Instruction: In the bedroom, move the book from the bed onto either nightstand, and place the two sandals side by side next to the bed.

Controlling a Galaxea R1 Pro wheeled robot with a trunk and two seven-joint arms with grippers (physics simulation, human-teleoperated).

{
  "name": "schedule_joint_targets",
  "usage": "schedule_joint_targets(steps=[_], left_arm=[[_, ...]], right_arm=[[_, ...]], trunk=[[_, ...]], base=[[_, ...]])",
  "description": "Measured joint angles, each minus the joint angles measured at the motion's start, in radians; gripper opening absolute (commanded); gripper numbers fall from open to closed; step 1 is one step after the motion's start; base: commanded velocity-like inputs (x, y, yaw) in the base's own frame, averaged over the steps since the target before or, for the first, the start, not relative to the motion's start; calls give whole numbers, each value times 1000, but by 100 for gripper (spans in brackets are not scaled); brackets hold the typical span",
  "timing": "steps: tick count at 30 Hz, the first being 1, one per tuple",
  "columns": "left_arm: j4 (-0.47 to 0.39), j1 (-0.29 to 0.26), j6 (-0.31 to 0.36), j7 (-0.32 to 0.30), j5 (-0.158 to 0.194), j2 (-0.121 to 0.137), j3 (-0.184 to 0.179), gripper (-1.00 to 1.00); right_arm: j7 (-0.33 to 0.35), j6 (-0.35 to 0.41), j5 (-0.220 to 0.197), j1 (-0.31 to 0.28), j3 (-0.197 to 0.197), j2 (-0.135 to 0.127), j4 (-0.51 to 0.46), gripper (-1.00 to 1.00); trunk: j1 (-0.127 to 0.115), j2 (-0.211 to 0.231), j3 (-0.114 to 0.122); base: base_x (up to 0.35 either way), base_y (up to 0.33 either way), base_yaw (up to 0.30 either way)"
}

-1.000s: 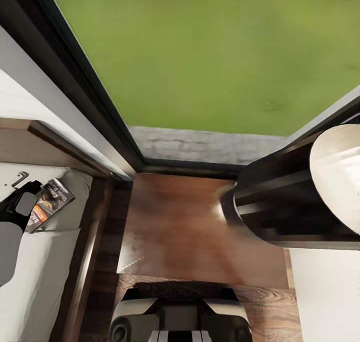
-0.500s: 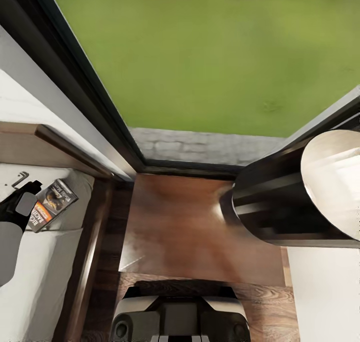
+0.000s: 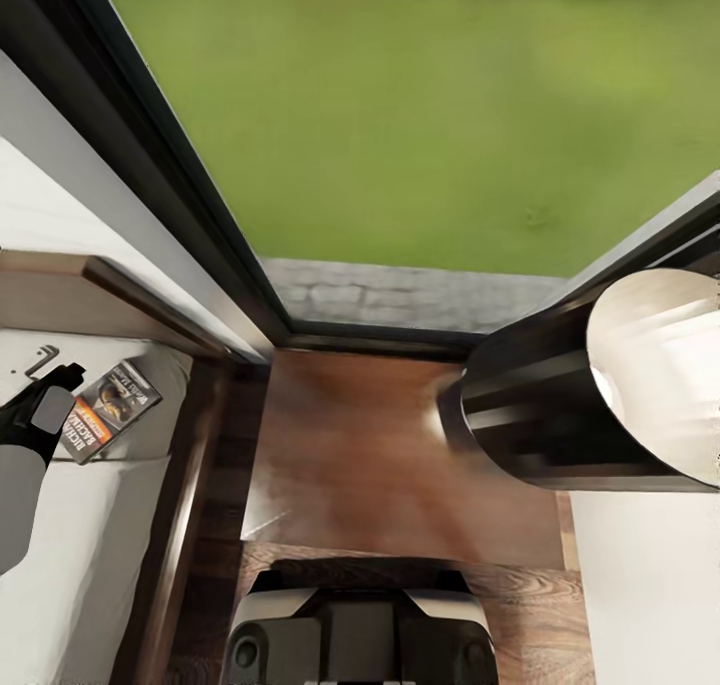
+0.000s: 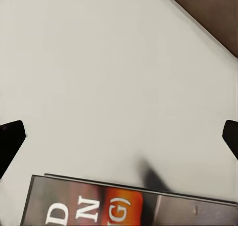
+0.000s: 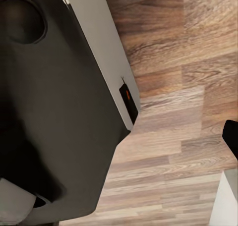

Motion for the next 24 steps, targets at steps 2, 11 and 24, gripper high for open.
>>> schedule_joint_targets(steps=[2,11,24], left_arm=[[1,1,0,0,0,-1,0,100],[5,3,1,0,0,-3,-1,100],[20,11,1,-2,1,-6,-2,100]], right_arm=[[0,0,0,0,0,0,0,100],[0,1,0,0,0,0,0,100],[0,1,0,0,0,0,1,100]], trunk=[[-8,14,6],[-42,77,34],[-92,168,75]], base=[[0,0,0],[0,0,0],[0,0,0]])
